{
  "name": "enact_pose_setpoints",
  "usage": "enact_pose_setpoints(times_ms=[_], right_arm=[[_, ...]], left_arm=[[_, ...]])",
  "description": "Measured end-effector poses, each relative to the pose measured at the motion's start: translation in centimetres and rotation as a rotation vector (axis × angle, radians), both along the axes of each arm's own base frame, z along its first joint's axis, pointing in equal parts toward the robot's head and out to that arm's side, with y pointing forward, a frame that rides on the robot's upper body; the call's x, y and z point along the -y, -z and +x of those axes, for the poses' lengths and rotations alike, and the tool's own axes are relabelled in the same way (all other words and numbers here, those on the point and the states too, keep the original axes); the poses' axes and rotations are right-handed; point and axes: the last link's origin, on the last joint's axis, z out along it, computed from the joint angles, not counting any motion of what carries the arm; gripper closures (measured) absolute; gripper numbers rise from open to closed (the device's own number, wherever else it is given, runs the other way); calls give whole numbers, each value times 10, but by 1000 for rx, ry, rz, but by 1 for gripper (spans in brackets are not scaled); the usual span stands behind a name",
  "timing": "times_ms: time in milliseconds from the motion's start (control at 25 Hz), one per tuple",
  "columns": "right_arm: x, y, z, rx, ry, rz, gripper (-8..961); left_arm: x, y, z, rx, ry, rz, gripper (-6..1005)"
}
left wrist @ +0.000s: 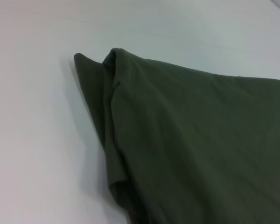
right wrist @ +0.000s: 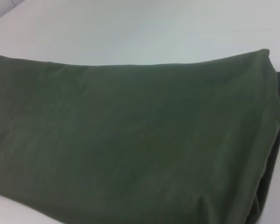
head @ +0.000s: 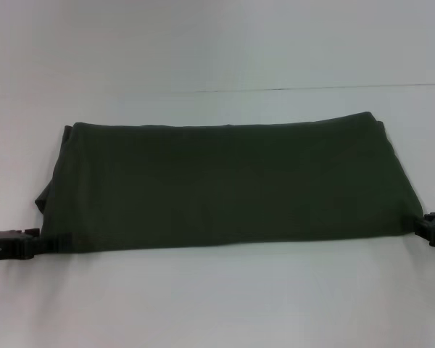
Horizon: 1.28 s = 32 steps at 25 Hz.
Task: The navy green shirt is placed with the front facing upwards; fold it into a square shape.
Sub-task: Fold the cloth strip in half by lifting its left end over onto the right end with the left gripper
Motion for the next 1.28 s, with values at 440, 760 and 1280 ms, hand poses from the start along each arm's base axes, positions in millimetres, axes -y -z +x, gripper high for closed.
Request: enact_pose_setpoints(times_ms=[440, 760, 1280], right_arm=[[2, 1, 2, 1, 3, 0, 918], [4, 1, 3, 1, 9, 1, 917], [4, 1, 3, 1, 10, 1, 916]], left_arm=[[-2, 3, 0, -28, 4, -6, 211], [-2, 2, -4, -57, 1, 0, 428], [-4, 7, 0, -65, 23, -23, 825]])
